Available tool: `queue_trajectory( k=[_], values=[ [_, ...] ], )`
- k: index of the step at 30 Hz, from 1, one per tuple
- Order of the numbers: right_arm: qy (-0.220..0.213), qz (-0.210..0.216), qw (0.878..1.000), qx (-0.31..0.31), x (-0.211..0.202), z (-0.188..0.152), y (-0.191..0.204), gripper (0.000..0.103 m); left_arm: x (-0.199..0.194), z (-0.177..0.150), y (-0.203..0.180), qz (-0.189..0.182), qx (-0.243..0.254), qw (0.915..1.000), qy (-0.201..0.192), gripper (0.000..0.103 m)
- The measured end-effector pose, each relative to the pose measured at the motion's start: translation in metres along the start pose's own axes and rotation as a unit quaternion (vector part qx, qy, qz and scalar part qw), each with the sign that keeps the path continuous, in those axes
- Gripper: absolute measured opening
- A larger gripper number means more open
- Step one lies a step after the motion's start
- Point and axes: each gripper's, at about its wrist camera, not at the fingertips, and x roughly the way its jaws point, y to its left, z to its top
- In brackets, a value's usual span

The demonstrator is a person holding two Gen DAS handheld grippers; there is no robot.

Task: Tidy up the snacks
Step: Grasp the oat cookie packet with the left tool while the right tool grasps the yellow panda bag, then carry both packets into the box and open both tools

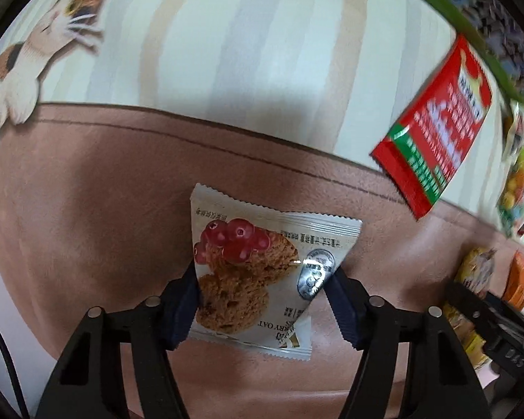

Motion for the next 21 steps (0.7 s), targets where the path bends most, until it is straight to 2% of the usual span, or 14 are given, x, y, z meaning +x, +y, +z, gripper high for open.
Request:
queue_trajectory(
  k=[3,5,9,12,17,21],
  values=[
    [0.001,-0.003,1.0,0.001,0.007,-0.011,0.0,0.077,0.007,0.004,-0.016,0.015,0.037,0.9992,0.006,0.069],
    [0.001,-0.007,1.0,0.004,0.009,-0.01,-0.001,0.077,0.011,0.004,-0.021,0.019,0.044,0.9988,0.006,0.069],
    [-0.002,-0.016,1.0,0.009,0.023,-0.002,0.0,0.077,0.011,0.011,-0.026,0.02,0.04,0.999,0.001,0.069],
    [-0.007,-0.032,0.999,0.001,0.027,-0.01,0.01,0.076,0.009,0.009,-0.029,0.02,0.037,0.9991,-0.004,0.068],
    [-0.013,-0.053,0.998,-0.014,0.032,-0.016,0.021,0.071,0.011,-0.001,-0.012,0.017,0.027,0.9994,-0.015,0.061],
    [-0.019,-0.058,0.998,-0.021,0.032,-0.021,0.024,0.067,0.012,0.001,-0.016,0.014,0.023,0.9995,-0.017,0.056]
  ],
)
